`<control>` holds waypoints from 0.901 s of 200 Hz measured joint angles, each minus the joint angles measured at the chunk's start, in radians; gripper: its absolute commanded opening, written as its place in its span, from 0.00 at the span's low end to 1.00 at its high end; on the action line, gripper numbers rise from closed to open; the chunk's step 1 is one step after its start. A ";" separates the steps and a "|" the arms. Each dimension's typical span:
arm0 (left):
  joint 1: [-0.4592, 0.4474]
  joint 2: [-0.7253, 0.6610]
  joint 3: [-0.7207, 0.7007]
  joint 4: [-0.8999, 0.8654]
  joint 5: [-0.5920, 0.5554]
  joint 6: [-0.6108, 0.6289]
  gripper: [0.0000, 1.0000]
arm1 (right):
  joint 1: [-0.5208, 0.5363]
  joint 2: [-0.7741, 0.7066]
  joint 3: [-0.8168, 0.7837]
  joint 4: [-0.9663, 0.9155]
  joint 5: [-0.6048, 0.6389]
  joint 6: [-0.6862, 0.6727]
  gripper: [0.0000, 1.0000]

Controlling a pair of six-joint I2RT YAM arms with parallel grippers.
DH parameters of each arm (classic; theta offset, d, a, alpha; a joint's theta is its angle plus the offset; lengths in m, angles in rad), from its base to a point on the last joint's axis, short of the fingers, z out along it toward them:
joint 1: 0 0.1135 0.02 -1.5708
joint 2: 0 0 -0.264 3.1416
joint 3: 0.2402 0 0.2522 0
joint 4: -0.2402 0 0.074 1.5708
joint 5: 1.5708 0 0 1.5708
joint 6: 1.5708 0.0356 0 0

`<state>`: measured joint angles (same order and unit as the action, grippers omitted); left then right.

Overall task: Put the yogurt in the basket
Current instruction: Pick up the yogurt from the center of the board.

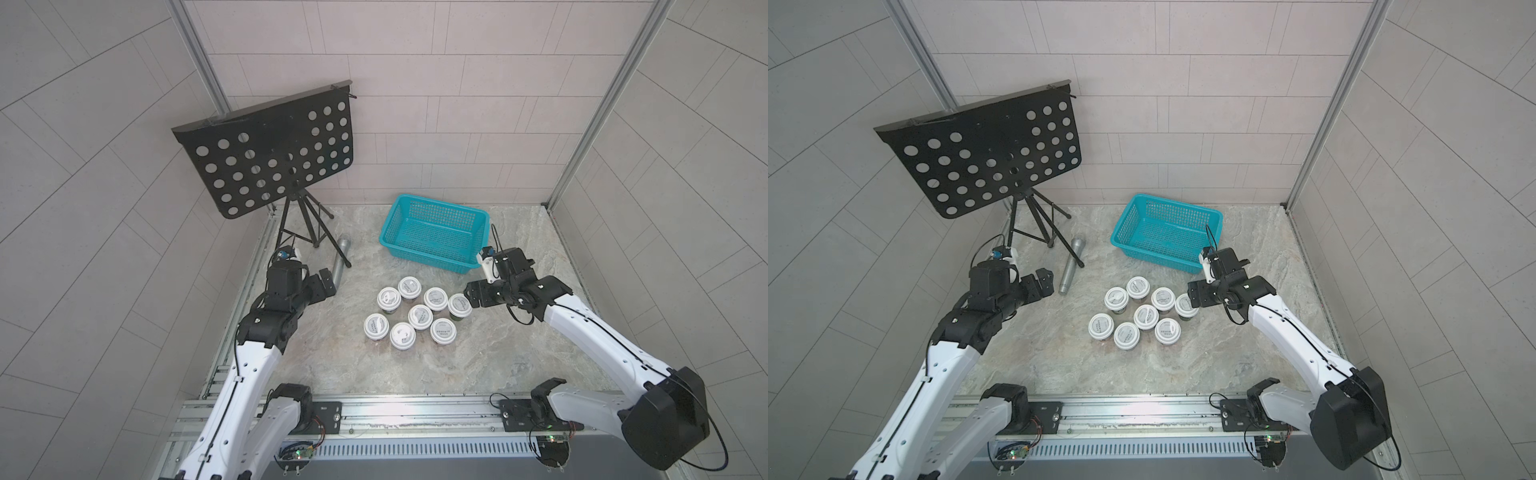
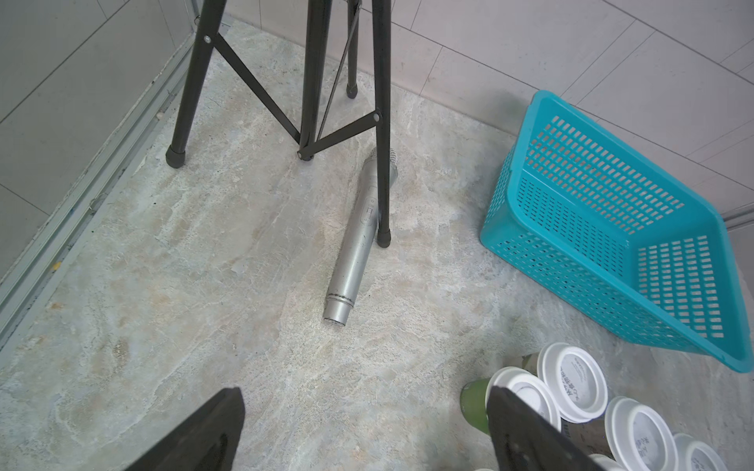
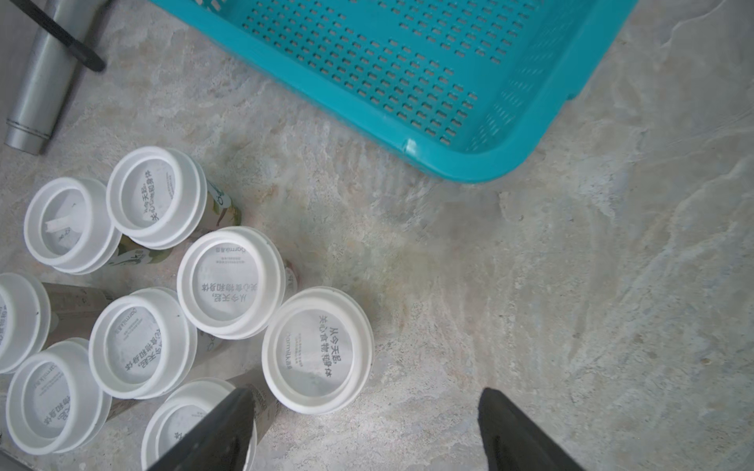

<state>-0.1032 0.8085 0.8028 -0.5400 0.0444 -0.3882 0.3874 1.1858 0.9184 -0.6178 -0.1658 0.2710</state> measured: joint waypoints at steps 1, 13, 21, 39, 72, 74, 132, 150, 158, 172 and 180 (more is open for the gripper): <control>0.000 -0.001 0.000 0.000 0.000 0.001 1.00 | 0.002 0.001 0.000 -0.001 0.000 -0.001 0.89; 0.000 -0.025 -0.009 0.000 0.005 0.006 1.00 | 0.024 0.017 0.003 -0.018 0.000 -0.010 0.89; 0.000 -0.042 -0.015 0.000 0.004 0.012 1.00 | 0.038 0.026 0.003 -0.027 0.000 -0.014 0.89; 0.000 -0.073 -0.026 0.003 0.005 0.020 1.00 | 0.070 0.043 0.003 -0.041 0.003 -0.023 0.89; 0.000 -0.079 -0.031 0.008 0.010 0.023 1.00 | 0.118 0.078 0.003 -0.040 0.029 -0.028 0.90; 0.000 -0.079 -0.031 0.009 0.011 0.023 1.00 | 0.120 0.080 0.003 -0.040 0.031 -0.028 0.90; 0.000 -0.079 -0.032 0.011 0.020 0.023 1.00 | 0.148 0.159 0.034 -0.037 0.089 -0.024 0.85; 0.000 -0.079 -0.033 0.011 0.022 0.023 1.00 | 0.152 0.182 0.050 -0.034 0.090 -0.019 0.83; 0.000 -0.079 -0.033 0.011 0.023 0.023 1.00 | 0.154 0.191 0.056 -0.032 0.092 -0.019 0.82; 0.000 -0.079 -0.033 0.011 0.023 0.023 1.00 | 0.159 0.206 0.060 -0.026 0.096 -0.016 0.81; 0.000 -0.079 -0.034 0.011 0.023 0.023 1.00 | 0.162 0.212 0.060 -0.024 0.098 -0.014 0.80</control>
<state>-0.1032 0.7296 0.7692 -0.5293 0.0677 -0.3649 0.5495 1.3979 0.9779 -0.6422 -0.0681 0.2573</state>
